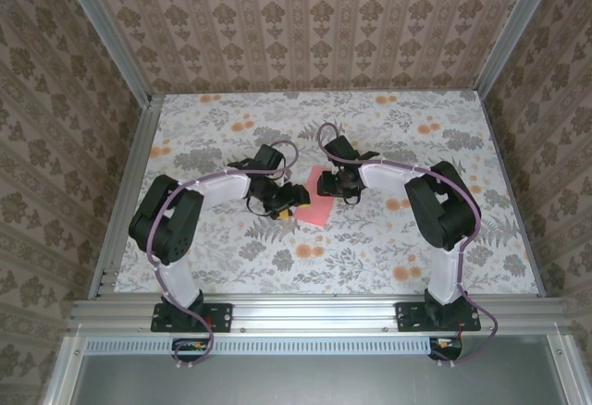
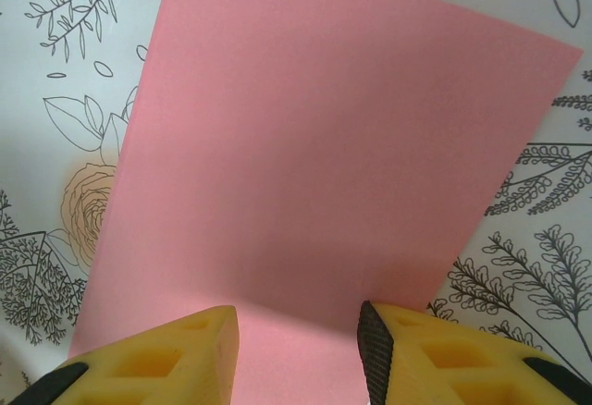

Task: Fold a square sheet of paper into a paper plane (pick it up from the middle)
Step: Fold the triangle a second time at the center of the table.

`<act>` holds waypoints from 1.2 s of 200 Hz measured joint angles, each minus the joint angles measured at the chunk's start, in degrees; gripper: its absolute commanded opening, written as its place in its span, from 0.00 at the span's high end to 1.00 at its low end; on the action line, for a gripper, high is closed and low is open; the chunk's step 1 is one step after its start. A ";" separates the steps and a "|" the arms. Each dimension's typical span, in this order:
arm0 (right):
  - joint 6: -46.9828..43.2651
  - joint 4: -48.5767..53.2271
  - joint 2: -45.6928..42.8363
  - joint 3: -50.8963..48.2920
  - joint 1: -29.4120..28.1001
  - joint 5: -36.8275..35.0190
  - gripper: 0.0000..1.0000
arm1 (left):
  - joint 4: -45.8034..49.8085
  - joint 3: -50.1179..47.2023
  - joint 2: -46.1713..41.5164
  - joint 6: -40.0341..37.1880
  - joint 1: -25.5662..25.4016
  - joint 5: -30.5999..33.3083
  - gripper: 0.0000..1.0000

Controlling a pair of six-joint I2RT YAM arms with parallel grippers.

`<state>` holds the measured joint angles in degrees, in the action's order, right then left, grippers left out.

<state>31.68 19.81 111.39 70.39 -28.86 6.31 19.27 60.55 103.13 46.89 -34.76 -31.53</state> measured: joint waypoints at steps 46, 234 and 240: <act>0.00 -0.46 0.00 -0.35 0.11 0.42 0.57 | 0.94 0.98 0.87 0.02 -0.57 -0.24 0.31; 0.02 -1.25 -0.04 -0.87 0.85 2.45 0.59 | -0.66 1.86 2.12 0.02 -1.84 -0.24 0.43; 0.02 -1.22 -0.04 -0.87 0.90 2.58 0.60 | -1.51 1.77 2.01 0.04 -1.84 -0.28 0.42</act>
<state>31.70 18.59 111.35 69.52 -27.97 8.88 17.76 62.33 105.14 46.94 -36.60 -31.81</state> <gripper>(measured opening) 0.408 0.574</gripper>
